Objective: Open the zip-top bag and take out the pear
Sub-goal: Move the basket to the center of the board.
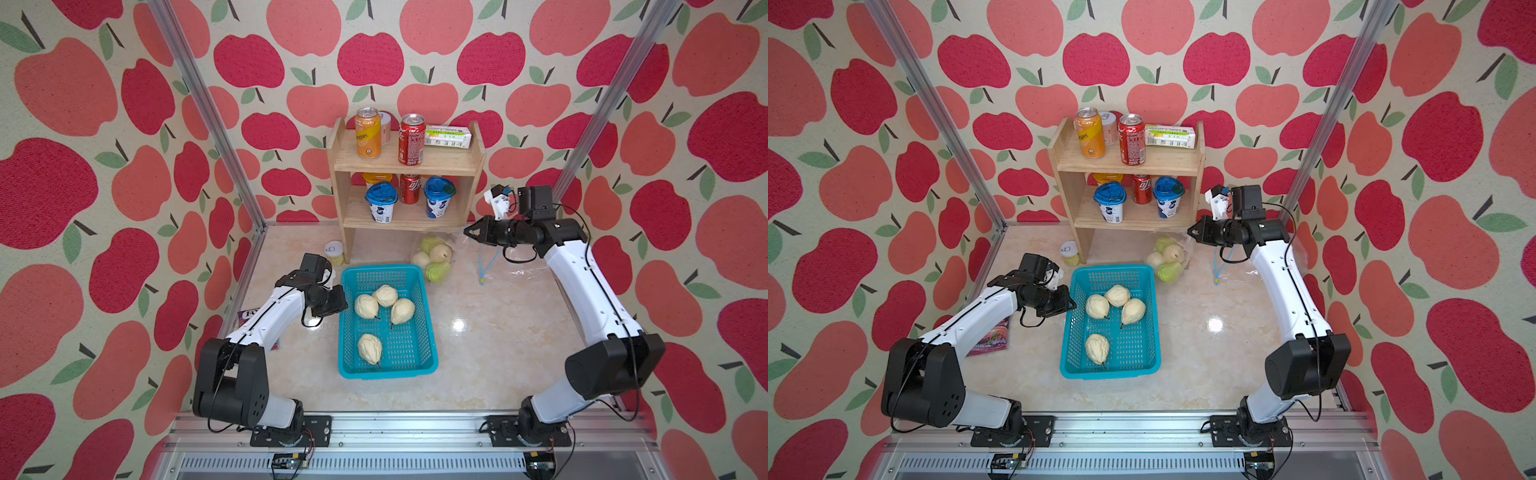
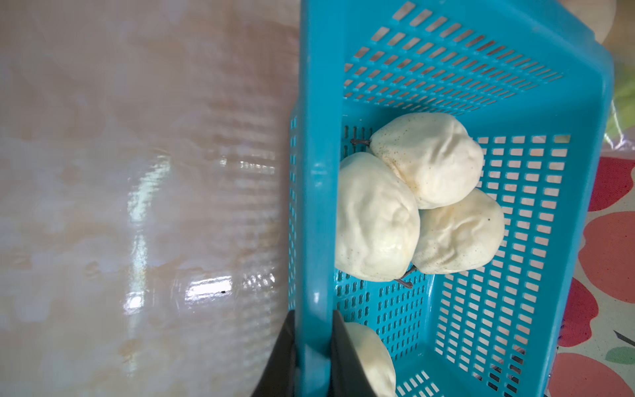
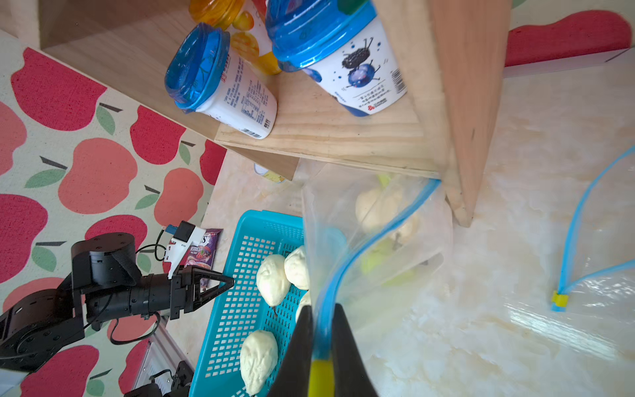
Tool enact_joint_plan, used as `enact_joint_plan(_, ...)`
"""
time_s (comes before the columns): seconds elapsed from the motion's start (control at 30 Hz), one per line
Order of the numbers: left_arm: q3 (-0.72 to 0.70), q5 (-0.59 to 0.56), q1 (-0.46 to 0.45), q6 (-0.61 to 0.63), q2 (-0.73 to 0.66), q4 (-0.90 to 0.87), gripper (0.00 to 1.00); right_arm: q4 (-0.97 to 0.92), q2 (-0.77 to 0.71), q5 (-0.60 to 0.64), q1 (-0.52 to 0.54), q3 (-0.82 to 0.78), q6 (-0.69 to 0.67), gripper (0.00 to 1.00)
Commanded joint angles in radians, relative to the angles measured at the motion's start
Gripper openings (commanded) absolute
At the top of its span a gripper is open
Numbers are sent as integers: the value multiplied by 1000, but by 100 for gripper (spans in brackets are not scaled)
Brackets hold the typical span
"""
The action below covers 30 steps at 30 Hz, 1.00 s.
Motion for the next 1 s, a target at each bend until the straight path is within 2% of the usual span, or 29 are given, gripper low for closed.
enact_joint_plan(0.0,74,-52,-6,21,45,35,0,-34,-88,21,-31,16,-42,0)
enact_joint_plan(0.27,198,-59,-45,29,182,61,0,4,-204,85,-91,-56,-2,0)
enact_joint_plan(0.5,330,-100,-63,70,317,16,0,-19,-228,72,-117,-93,-11,0)
enact_joint_plan(0.67,378,-122,-62,98,356,6,5,-21,-244,70,-138,-119,-20,0)
enact_joint_plan(0.9,445,-149,-21,122,376,-31,5,-14,-240,54,-172,-150,-32,0)
enact_joint_plan(0.97,455,-141,-9,128,373,-35,11,-9,-238,50,-175,-155,-35,0)
